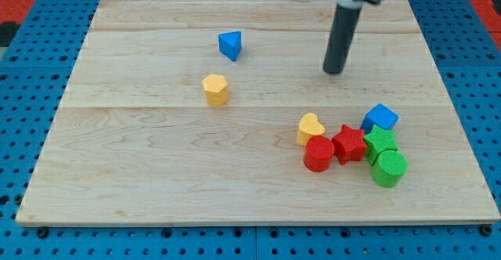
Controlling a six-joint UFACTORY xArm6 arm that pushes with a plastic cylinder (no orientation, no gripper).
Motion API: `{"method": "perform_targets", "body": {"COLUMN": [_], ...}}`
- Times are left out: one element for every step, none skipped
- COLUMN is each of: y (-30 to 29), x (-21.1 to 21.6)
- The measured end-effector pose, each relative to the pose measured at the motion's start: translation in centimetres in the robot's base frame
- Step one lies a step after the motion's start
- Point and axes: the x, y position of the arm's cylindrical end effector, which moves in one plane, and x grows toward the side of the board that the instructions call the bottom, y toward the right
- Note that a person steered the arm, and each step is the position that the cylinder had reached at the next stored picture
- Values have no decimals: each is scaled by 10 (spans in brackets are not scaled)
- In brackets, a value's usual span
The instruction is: Move the blue triangle diagonally top right to the cube
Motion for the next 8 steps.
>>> {"method": "perform_targets", "body": {"y": [-72, -165, -153, -54, -71, -46, -23, -83], "x": [-66, -68, -13, 44, 36, 71, 89, 61]}}
